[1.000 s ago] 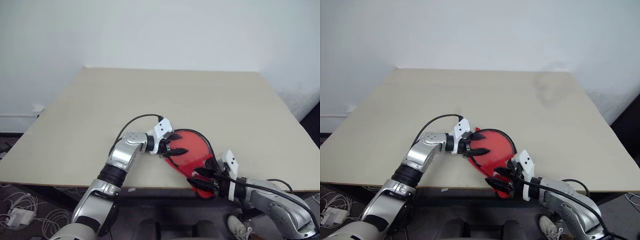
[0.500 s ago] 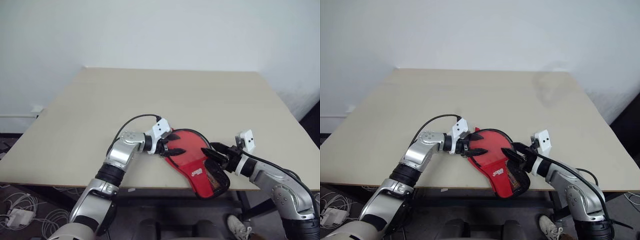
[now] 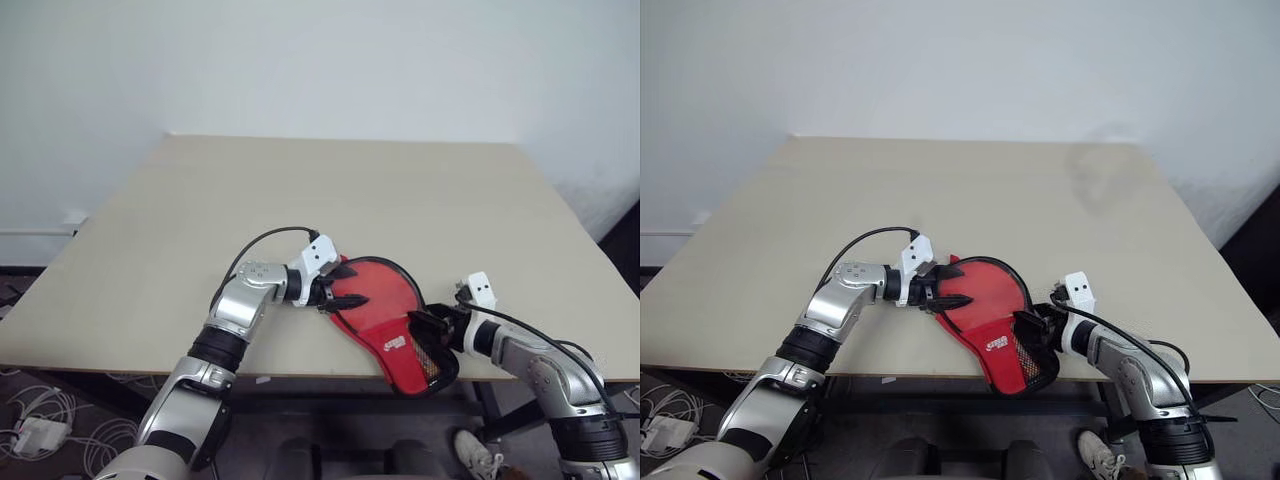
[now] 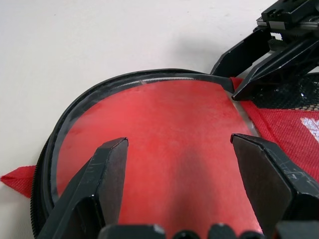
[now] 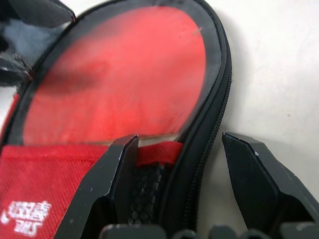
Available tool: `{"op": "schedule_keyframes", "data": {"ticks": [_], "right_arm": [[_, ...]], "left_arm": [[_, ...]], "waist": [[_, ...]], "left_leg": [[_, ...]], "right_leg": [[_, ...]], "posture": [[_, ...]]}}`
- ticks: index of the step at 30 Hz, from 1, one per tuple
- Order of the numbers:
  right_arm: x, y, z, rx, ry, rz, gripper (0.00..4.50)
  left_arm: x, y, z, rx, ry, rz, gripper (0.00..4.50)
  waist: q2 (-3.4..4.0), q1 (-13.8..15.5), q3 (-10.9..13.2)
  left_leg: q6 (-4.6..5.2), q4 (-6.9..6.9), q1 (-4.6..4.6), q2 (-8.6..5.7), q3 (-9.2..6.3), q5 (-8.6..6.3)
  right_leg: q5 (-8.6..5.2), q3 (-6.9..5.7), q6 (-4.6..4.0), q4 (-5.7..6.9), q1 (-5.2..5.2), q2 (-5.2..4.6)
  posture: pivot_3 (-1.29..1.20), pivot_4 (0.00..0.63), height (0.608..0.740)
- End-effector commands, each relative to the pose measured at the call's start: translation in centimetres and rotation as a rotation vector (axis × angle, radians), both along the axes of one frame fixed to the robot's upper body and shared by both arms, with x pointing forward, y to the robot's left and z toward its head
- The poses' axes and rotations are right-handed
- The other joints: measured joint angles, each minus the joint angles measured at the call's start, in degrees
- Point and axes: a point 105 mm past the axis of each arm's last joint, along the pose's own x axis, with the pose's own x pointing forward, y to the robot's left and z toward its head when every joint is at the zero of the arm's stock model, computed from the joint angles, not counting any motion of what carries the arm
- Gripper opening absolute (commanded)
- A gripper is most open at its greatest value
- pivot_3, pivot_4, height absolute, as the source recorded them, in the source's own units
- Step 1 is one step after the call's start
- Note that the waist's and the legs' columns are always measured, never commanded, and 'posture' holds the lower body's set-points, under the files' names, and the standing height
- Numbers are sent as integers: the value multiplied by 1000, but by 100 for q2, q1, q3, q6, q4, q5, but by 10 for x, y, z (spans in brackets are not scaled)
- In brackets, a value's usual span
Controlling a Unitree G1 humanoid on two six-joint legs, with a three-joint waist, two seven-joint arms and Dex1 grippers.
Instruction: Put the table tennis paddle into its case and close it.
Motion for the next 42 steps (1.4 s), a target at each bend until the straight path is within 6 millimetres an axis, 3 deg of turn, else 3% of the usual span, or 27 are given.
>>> {"op": "schedule_keyframes", "data": {"ticks": [1, 11, 19, 22, 29, 42], "right_arm": [[13, -11, 13, 1, -38, -58, 2884], [23, -16, 5, -8, -15, -111, 2884], [20, -11, -16, 33, 145, -94, 2884], [19, -6, -12, 87, 169, -74, 2326], [8, 0, -21, 118, 279, -43, 17], [-28, 0, -20, 122, 336, 13, 17]], "left_arm": [[3, -1, 15, -26, -49, 3, 3515], [0, -5, 14, -32, -46, -1, 3515], [0, -4, 14, -38, -43, 7, 3515], [0, -2, 14, -36, -42, 11, 3515], [0, -1, 14, -32, -43, 18, 3515], [0, -2, 11, -24, -48, 16, 3515]], "waist": [[0, 3, 0], [1, 1, 0], [-4, -5, -3], [-4, -1, -4], [-3, -2, -5], [-2, 12, -5]], "left_leg": [[0, 0, 0, 0, 1, 0], [0, 0, 0, -1, -1, 0], [0, 1, 12, 0, 0, 0], [0, 1, 13, 1, 0, 0], [0, -1, 12, 1, 0, 0], [0, -6, 8, 0, -3, -1]], "right_leg": [[0, 0, 0, 0, 0, 0], [0, 0, 1, 0, 1, 0], [0, 1, 0, 1, 12, 0], [1, 1, -1, 1, 13, 0], [1, 1, 0, 1, 12, 0], [-2, -2, 2, -2, 10, 0]], "posture": [[0, 0, 740], [0, 0, 740], [0, 0, 740], [0, 0, 740], [0, 0, 740], [0, 0, 740]]}}
